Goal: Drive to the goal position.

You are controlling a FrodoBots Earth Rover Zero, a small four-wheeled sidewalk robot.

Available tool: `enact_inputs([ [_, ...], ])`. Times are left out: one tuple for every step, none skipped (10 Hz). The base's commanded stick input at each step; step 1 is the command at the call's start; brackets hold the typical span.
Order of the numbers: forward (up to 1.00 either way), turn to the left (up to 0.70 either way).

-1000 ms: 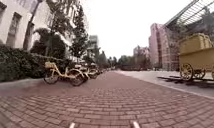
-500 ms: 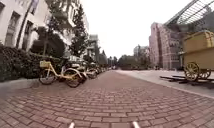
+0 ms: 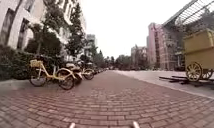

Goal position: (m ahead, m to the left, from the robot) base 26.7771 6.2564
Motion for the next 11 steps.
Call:
enact_inputs([
  [0.70,0.00],
  [0.70,0.00],
  [0.70,0.00],
  [0.70,0.00],
  [0.70,0.00],
  [0.70,0.00],
  [0.70,0.00],
  [0.70,0.00],
  [0.70,0.00],
  [0.70,0.00],
  [0.70,0.00],
])
